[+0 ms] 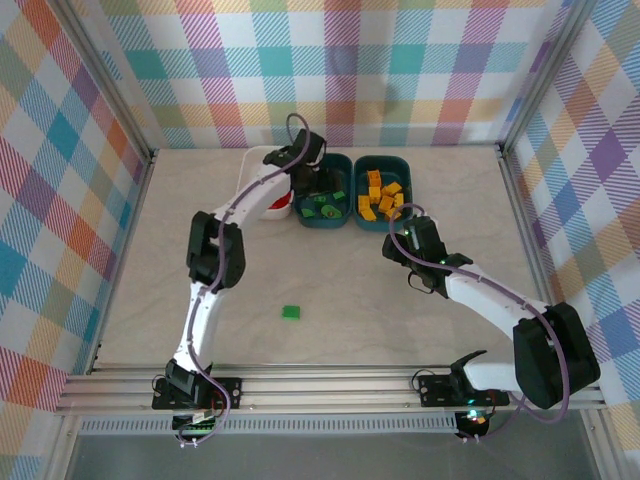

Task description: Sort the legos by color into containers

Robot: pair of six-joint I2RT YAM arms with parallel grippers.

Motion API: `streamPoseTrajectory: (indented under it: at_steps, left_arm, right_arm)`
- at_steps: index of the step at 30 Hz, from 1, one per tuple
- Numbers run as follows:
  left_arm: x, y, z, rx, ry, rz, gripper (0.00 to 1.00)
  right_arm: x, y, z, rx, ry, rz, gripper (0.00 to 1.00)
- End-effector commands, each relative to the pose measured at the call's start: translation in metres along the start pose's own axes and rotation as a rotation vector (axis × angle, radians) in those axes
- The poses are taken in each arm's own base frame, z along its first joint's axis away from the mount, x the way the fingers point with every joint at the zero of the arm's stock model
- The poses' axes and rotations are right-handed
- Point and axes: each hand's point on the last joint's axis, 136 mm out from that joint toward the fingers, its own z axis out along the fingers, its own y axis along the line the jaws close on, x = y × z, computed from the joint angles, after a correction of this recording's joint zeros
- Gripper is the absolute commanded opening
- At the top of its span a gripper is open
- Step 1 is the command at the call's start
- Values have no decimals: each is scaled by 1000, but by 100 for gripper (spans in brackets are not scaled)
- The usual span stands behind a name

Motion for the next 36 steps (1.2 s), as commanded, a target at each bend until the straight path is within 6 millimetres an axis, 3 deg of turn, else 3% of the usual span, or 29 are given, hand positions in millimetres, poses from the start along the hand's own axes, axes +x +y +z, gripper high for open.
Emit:
streamPoseTrajectory:
  at_steps: [1, 5, 9, 12, 15, 18, 23, 28, 32, 36]
  left_arm:
    - [14, -18, -69, 28, -90, 39, 74]
    - [105, 11, -86, -80, -10, 86, 85]
    - [198, 46, -90, -175, 117, 53, 90]
    - [244, 55, -91, -199, 166, 51, 90]
    - [265, 64, -93, -232, 200, 60, 83]
    - [272, 77, -96, -274, 200, 80, 80]
    - [292, 81, -79, -278, 280, 101, 68]
    - [312, 85, -70, -308, 316, 118, 63]
    - [317, 93, -67, -342, 320, 121, 57]
    - [316, 100, -68, -376, 306, 125, 43]
  right_arm:
    - [-5, 1, -2, -12, -33, 16, 71]
    - [-4, 1, -1, -11, -30, 17, 71]
    - [-4, -1, -1, -1, -35, 23, 72]
    - [-1, -2, 1, 0, -26, 36, 72]
    - [0, 1, 0, -18, -18, 44, 72]
    - [1, 0, 1, -12, -16, 44, 73]
    - [1, -1, 2, -4, -19, 40, 73]
    - [3, -1, 4, -1, -5, 40, 73]
    - [4, 0, 4, -6, -1, 43, 73]
    - [5, 1, 6, -11, 7, 47, 73]
